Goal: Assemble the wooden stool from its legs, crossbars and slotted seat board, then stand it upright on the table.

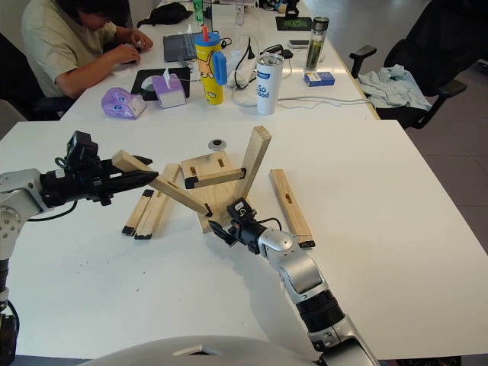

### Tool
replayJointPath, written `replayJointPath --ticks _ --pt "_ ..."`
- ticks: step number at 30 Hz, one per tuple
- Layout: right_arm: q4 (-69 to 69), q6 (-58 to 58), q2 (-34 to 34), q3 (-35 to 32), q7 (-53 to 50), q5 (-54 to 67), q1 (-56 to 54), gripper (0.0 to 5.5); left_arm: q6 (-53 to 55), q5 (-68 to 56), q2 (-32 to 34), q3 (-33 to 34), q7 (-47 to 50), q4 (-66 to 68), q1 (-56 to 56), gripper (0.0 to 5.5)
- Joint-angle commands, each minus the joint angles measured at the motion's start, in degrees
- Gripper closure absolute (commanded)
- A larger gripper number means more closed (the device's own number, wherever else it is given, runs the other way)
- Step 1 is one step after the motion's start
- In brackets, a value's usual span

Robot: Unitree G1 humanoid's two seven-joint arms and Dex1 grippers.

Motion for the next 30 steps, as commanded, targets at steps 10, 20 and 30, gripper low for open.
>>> replayJointPath --ticks 10,20,30 --pt "5.36 9.56 -2.84 1.43 -0.17 -1.85 4.15 1.90 -3.39 10.72 4.44 -9.95 -6.75 0.85 -7.28 3.44" --pt "6.28 10.54 -2.47 1.52 0.75 -1.11 3.84 1.90 -4.83 16.15 -0.83 -18.21 -3.03 3.21 -5.32 3.44" --pt "6.31 11.77 -3.35 2.23 2.21 -1.33 3.29 1.90 -6.97 18.59 -5.37 -22.89 -2.87 10.99 -8.26 3.44"
